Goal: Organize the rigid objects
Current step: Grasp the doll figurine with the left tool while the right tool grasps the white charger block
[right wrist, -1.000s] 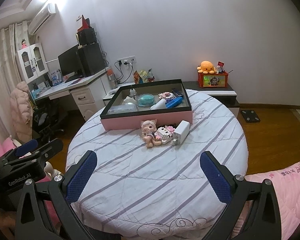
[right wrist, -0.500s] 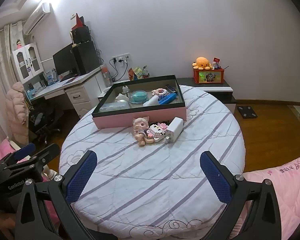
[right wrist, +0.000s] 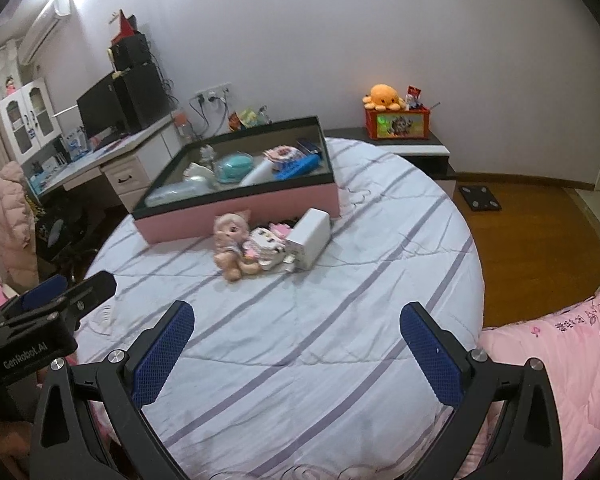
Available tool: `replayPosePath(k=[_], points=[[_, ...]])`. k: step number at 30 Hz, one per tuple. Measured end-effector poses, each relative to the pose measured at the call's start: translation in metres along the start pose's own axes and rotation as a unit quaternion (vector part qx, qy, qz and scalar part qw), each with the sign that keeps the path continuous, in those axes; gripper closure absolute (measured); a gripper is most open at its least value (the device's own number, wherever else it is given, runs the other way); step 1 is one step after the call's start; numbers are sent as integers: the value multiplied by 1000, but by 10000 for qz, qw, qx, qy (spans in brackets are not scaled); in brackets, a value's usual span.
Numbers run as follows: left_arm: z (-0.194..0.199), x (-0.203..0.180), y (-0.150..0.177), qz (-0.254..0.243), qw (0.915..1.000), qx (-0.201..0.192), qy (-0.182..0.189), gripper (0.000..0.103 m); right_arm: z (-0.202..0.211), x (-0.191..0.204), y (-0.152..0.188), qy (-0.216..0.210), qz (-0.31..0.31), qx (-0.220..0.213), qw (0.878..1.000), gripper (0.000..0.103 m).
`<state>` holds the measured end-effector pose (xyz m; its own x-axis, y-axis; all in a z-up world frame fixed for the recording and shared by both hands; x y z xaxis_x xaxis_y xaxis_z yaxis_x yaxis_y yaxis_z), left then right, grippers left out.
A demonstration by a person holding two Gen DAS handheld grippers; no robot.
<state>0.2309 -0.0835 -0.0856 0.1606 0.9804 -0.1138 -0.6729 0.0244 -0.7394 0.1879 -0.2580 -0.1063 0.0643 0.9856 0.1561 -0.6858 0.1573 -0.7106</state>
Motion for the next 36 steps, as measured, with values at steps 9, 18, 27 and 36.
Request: replayPosePath(k=[9, 18, 27, 36], points=[[-74, -24, -10, -159, 9988, 465, 18, 0, -43, -24, -6, 121, -103, 306, 9994, 0], [-124, -31, -7, -69, 9971, 757, -8, 0, -71, -36, -12, 118, -179, 466, 9987, 0], [-125, -16, -6, 273, 9973, 672, 121, 4, -88, -31, -17, 18, -141, 527, 9985, 0], [-144, -19, -18, 27, 9970, 768, 60, 11, -102, -23, -31, -184, -461, 397, 9980, 0]])
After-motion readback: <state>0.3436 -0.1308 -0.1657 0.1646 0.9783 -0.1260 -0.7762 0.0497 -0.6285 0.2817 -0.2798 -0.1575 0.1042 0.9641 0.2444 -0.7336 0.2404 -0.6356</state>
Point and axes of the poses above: each gripper's, at about its wrist camera, not at the fingertips, and z roughly against the way its jaws point, x to its left, y to its underside, the point moved 7 cm from there along -z, roughly the way its jaws point
